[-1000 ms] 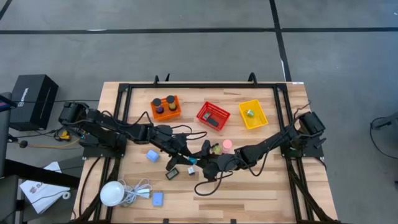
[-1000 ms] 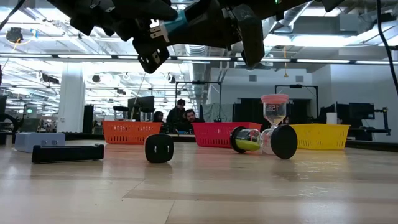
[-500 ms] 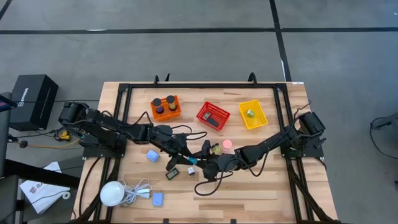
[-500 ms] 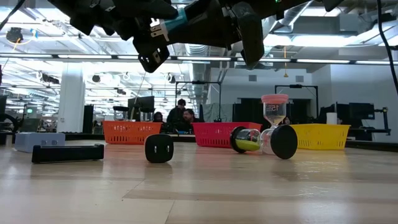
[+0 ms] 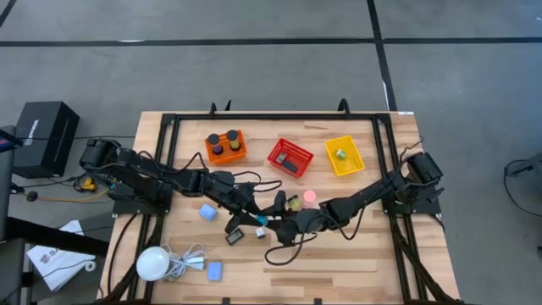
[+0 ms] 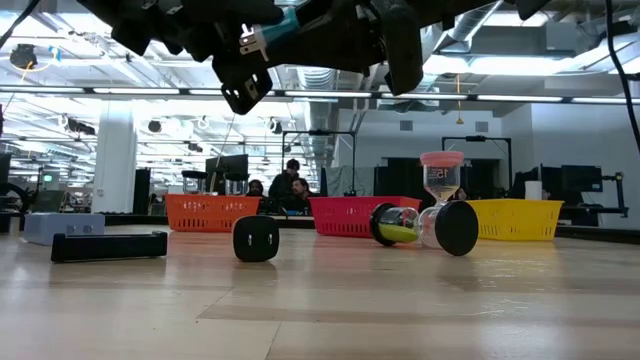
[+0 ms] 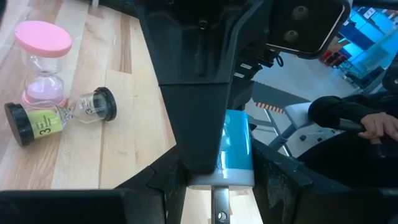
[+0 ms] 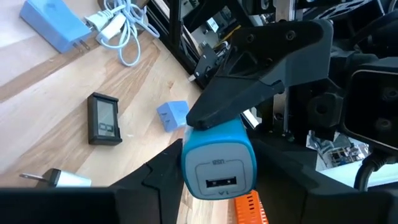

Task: Pick & Place Office items
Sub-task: Put the blue charger adapter into the yellow bin

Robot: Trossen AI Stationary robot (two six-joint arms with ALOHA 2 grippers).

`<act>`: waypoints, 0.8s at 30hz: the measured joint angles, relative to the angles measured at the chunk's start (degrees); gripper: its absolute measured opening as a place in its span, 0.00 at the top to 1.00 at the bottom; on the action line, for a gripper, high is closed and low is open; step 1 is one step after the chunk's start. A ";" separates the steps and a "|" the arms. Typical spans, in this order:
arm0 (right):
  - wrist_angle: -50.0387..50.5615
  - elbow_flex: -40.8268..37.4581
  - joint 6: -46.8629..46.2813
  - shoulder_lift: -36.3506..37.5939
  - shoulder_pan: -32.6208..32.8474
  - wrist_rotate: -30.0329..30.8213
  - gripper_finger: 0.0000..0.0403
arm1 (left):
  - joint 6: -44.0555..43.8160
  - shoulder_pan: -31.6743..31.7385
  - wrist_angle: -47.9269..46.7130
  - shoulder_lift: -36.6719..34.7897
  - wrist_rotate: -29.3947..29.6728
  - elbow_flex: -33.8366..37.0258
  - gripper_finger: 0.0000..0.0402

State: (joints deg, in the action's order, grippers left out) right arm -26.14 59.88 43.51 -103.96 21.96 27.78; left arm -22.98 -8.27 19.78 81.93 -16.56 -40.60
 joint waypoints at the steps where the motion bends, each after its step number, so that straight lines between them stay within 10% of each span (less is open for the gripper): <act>1: -0.06 0.00 -0.01 0.00 0.03 -0.12 0.58 | 0.00 0.00 0.08 0.00 -0.04 0.00 0.64; 24: -1.30 0.00 -0.02 0.00 -0.01 -2.65 0.63 | -0.03 0.00 0.82 0.07 -0.24 0.04 0.64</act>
State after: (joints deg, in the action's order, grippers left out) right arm -27.44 59.88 43.48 -103.96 21.96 25.13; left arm -23.01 -8.27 20.60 82.00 -16.80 -40.56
